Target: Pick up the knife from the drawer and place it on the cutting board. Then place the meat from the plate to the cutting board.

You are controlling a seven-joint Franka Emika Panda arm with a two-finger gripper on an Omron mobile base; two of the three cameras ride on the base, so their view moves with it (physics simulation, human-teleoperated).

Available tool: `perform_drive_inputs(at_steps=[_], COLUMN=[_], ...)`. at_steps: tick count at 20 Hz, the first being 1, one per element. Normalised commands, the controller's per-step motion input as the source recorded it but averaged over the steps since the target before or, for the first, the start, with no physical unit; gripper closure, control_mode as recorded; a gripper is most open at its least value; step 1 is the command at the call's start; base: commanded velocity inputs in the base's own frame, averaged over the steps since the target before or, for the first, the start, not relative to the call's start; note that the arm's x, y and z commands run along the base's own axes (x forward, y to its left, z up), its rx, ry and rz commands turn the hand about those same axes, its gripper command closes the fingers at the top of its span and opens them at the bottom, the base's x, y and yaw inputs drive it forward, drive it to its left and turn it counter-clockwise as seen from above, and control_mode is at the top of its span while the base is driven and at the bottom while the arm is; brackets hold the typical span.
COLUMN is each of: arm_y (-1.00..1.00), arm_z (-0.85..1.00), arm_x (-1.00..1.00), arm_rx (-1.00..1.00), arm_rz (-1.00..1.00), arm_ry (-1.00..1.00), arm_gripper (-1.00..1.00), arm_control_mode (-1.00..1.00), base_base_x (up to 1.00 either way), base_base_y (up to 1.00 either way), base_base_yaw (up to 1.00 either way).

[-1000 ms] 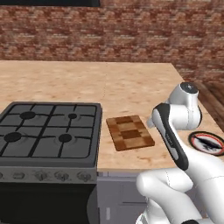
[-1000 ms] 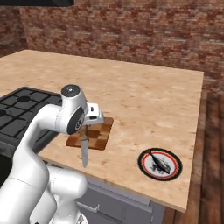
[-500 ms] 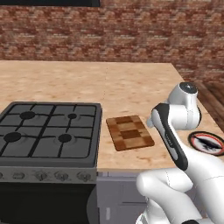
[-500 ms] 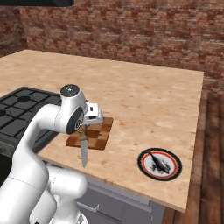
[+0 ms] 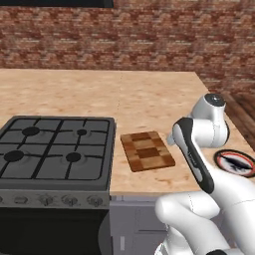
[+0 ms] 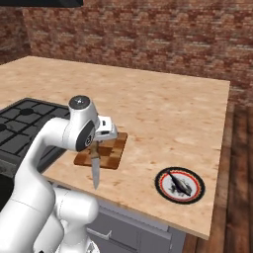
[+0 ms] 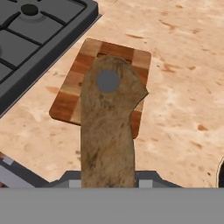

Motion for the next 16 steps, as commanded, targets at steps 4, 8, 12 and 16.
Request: perform_drive_inputs(at_steps=[4, 8, 12, 16], arm_y=[0.00, 0.00, 0.06, 0.11], arm_z=[-0.01, -0.01, -0.10, -0.18], arm_x=[0.24, 0.30, 0.47, 0.52], arm_rx=[0.00, 0.00, 0.00, 0.00], arm_rz=[0.00, 0.04, 0.13, 0.14], arm_ry=[0.00, 0.00, 0.00, 0.00], arm_gripper=[1.00, 1.00, 1.00, 1.00], arm_control_mode=[-1.00, -1.00, -1.00, -1.00], base_base_x=[0.00, 0.00, 0.00, 0.00], base_base_y=[0.00, 0.00, 0.00, 0.00], base_base_yaw=[0.00, 0.00, 0.00, 0.00])
